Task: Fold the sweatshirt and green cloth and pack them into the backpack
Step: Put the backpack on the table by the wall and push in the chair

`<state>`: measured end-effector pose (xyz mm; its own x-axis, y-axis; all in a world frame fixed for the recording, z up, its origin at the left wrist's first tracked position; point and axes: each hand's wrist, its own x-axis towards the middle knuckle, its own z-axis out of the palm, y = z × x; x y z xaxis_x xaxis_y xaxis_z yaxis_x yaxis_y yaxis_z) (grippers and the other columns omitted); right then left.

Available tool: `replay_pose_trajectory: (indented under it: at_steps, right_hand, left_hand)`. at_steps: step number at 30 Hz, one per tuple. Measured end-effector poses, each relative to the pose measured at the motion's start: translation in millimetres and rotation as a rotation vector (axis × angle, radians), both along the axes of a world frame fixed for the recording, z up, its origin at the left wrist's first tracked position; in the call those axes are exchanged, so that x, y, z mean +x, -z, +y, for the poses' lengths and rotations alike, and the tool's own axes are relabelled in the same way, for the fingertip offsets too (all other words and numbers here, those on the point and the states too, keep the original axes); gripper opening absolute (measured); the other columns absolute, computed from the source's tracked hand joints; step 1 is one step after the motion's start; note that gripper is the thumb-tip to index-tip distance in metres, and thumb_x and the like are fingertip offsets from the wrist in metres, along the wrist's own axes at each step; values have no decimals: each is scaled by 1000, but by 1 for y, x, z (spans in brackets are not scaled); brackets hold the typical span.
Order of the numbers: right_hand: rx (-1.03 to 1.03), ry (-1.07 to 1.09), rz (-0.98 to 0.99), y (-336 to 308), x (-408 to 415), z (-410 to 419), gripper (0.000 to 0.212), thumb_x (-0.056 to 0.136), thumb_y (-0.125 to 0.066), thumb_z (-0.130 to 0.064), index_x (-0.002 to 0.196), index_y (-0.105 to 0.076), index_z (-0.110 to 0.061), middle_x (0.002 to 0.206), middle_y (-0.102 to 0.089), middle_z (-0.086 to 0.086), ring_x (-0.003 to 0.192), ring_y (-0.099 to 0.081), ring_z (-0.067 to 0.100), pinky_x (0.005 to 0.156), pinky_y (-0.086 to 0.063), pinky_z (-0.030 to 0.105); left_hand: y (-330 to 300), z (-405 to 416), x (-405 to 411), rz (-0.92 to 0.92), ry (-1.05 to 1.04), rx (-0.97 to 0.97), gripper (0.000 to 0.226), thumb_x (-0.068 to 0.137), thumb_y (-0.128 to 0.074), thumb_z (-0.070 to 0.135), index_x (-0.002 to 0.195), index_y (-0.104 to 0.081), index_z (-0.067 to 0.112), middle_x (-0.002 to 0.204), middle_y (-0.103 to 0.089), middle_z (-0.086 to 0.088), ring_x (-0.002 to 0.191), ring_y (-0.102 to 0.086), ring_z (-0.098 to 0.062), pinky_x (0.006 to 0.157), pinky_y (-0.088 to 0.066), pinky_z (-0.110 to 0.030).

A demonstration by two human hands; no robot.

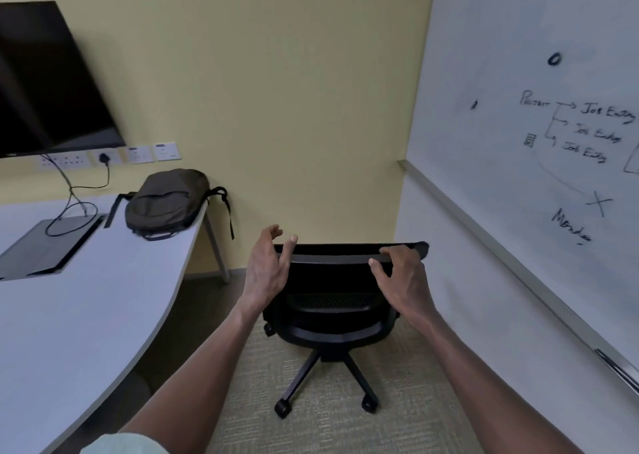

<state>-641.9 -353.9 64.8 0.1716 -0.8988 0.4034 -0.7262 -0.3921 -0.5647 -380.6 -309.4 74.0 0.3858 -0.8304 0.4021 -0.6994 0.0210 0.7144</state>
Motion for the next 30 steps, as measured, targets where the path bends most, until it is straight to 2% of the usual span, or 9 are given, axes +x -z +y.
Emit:
replay_pose_trajectory:
  at_steps: [3,6,9,12,14,16,18,20,30]
  right_hand:
    - [79,-75,144,-4,-11,-21,74,89,-58,-62,145,-41,-16,148,-43,3,138,-36,23,112,-34,41]
    - [134,-127,397,-2,-12,-48,106,78,-61,-73,156,-15,-18,165,-12,6,150,-14,26,121,-19,45]
    - [198,-165,559,6,-13,-73,119,74,-65,-71,158,2,-20,166,8,8,153,1,29,123,-9,50]
    - [266,-191,642,15,-20,-98,123,74,-65,-71,157,8,-19,165,13,12,152,3,32,123,-6,51]
    - [296,-221,687,20,-26,-112,122,73,-64,-73,157,6,-19,165,7,15,152,-3,34,123,-7,50]
    - [276,-273,742,20,-31,-125,118,71,-62,-76,157,-4,-19,163,-14,13,148,-18,33,122,-13,48]
    - [285,-341,793,17,-33,-136,114,71,-59,-78,156,-13,-18,158,-29,10,144,-28,31,119,-19,48]
    - [314,-379,819,16,-31,-143,115,69,-55,-83,156,-17,-19,157,-33,8,142,-32,30,117,-24,49]
    - [272,-498,798,12,-37,-166,125,56,-36,-103,151,-32,-22,140,-52,4,127,-50,28,105,-39,50]
  left_hand:
    - [-2,-17,-4,-39,78,124,91,90,-43,72,151,-27,6,153,-40,-13,141,-38,-26,116,-32,-40]
    - [2,-36,-2,-231,126,300,118,77,-34,89,157,-9,6,164,-14,-14,153,-11,-27,124,-12,-46]
    - [11,-50,0,-398,138,487,132,68,-23,99,157,7,7,165,8,-12,152,12,-24,124,5,-49]
    - [21,-61,3,-517,142,620,139,60,-13,104,156,13,8,164,16,-12,151,17,-23,123,8,-51]
    - [21,-70,2,-576,140,675,139,58,-10,105,158,8,10,166,9,-10,153,10,-22,123,4,-51]
    - [17,-79,2,-619,159,722,136,58,-9,105,159,-10,14,165,-13,-9,153,-12,-24,123,-8,-50]
    - [15,-85,2,-676,170,725,129,59,-8,104,154,-29,20,153,-42,-8,139,-39,-25,117,-25,-47]
    - [17,-88,3,-715,169,688,122,60,-8,104,147,-43,25,137,-57,-3,123,-52,-22,108,-33,-44]
    - [12,-87,-20,-737,92,645,120,56,-5,104,134,-54,27,124,-63,1,115,-55,-20,100,-35,-40]
